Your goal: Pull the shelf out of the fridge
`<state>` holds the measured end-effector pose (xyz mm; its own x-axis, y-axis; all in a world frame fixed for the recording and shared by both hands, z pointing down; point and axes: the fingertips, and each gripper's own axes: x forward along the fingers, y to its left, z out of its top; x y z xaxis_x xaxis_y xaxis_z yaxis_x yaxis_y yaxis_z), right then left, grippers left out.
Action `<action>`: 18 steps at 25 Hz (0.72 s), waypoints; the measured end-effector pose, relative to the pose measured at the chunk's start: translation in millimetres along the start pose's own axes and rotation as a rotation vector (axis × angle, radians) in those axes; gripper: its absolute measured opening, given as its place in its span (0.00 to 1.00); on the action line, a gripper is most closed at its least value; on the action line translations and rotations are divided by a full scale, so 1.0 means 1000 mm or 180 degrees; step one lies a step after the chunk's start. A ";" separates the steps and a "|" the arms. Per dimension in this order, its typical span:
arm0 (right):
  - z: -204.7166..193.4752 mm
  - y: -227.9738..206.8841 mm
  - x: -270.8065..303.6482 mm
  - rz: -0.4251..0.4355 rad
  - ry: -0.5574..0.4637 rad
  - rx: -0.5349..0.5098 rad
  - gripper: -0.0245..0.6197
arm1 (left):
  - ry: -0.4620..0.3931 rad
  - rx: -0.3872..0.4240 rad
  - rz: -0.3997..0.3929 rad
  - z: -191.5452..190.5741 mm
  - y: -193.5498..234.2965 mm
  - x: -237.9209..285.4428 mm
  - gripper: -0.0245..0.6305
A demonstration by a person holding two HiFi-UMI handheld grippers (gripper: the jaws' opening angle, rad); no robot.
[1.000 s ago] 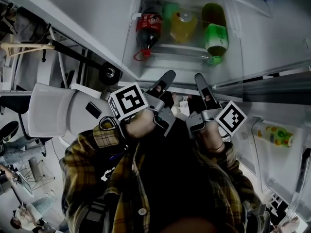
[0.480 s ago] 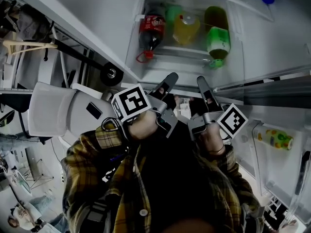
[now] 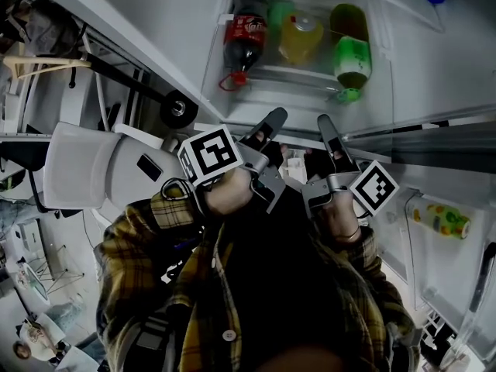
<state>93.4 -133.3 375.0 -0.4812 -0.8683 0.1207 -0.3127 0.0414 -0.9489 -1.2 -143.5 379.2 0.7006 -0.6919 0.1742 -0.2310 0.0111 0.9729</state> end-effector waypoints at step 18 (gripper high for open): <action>0.002 -0.002 0.000 -0.0002 -0.0036 0.0042 0.12 | 0.0045 0.0058 0.0016 -0.001 0.002 0.005 0.09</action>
